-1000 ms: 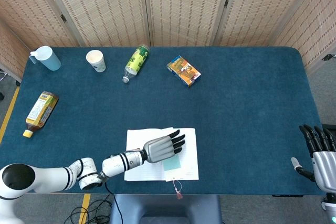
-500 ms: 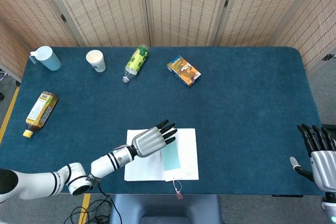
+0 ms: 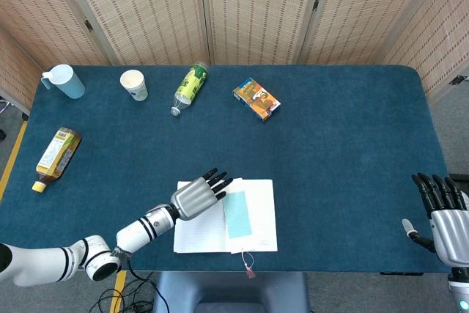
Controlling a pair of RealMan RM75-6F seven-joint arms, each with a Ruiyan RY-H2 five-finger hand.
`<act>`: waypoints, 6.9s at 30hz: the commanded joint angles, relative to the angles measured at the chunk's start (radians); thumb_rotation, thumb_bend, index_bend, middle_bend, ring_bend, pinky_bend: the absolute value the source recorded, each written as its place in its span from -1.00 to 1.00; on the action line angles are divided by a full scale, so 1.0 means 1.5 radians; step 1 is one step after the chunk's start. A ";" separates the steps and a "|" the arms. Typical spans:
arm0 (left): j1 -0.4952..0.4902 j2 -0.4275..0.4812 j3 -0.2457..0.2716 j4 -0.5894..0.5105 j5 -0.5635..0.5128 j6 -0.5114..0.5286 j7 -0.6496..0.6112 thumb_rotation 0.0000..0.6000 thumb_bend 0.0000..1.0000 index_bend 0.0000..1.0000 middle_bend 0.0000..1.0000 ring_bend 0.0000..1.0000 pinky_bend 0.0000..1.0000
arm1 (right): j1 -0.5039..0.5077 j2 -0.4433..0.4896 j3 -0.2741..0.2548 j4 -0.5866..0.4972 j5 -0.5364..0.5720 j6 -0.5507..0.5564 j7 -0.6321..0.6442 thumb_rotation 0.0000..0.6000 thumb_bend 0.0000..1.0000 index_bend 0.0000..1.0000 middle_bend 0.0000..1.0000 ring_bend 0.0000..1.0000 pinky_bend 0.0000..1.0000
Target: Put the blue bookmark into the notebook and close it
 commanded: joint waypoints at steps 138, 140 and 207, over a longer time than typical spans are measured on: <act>0.199 -0.135 0.141 0.293 0.359 0.348 -0.411 1.00 -0.56 -0.55 -0.95 -1.00 -0.70 | -0.003 -0.002 -0.003 -0.004 -0.011 0.011 -0.004 1.00 -0.55 -1.00 -0.80 -0.90 -0.88; 0.195 -0.145 0.138 0.306 0.361 0.355 -0.438 1.00 -0.56 -0.47 -0.93 -1.00 -0.70 | -0.003 -0.002 -0.003 -0.004 -0.010 0.011 -0.003 1.00 -0.55 -1.00 -0.80 -0.90 -0.88; 0.098 -0.063 0.079 0.206 0.393 0.382 -0.399 1.00 0.10 0.34 -0.67 -0.97 -0.70 | -0.009 -0.002 -0.003 0.002 -0.020 0.026 0.007 1.00 -0.55 -1.00 -0.80 -0.90 -0.88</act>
